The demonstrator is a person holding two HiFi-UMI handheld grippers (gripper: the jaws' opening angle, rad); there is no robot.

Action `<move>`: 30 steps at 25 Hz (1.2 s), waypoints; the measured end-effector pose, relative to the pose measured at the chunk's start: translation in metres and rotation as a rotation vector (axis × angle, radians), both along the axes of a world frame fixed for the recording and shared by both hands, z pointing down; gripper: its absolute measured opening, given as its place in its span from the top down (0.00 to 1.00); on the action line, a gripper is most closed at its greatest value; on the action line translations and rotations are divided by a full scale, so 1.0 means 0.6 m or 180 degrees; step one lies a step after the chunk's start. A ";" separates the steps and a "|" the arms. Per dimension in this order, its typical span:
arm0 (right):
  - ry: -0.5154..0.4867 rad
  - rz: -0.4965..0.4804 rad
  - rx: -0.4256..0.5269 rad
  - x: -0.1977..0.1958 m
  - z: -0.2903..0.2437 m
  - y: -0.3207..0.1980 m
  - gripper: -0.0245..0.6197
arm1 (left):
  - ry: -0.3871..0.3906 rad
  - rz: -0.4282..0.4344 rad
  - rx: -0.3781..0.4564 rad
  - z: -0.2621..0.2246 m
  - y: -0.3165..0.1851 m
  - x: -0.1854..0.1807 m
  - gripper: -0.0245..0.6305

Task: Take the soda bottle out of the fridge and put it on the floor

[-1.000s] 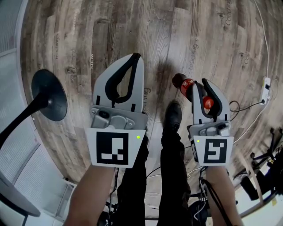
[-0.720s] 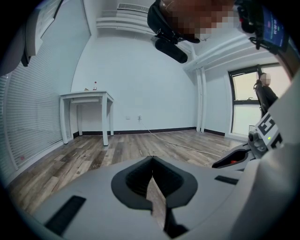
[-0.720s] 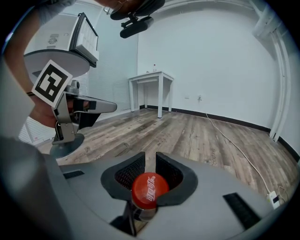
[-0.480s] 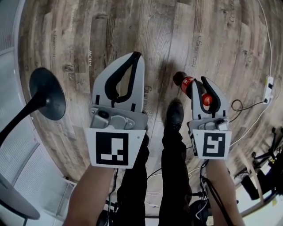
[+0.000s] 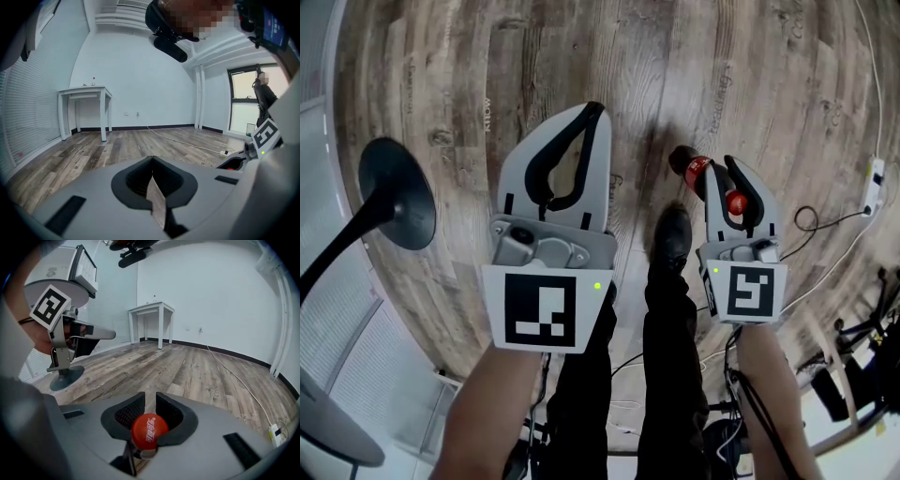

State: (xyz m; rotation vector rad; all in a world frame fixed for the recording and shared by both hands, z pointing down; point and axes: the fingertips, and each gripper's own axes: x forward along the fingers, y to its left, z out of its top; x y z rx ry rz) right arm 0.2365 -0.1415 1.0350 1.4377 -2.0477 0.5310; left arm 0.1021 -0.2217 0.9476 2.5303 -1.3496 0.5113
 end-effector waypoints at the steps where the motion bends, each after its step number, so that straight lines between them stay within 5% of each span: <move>1: 0.0008 -0.0005 -0.0012 -0.001 0.004 0.001 0.83 | -0.0002 0.0003 -0.0007 0.002 0.001 0.000 0.94; 30: 0.0109 -0.0129 -0.0251 -0.027 0.078 0.013 0.76 | -0.0056 0.0037 -0.0065 0.019 0.022 -0.009 0.94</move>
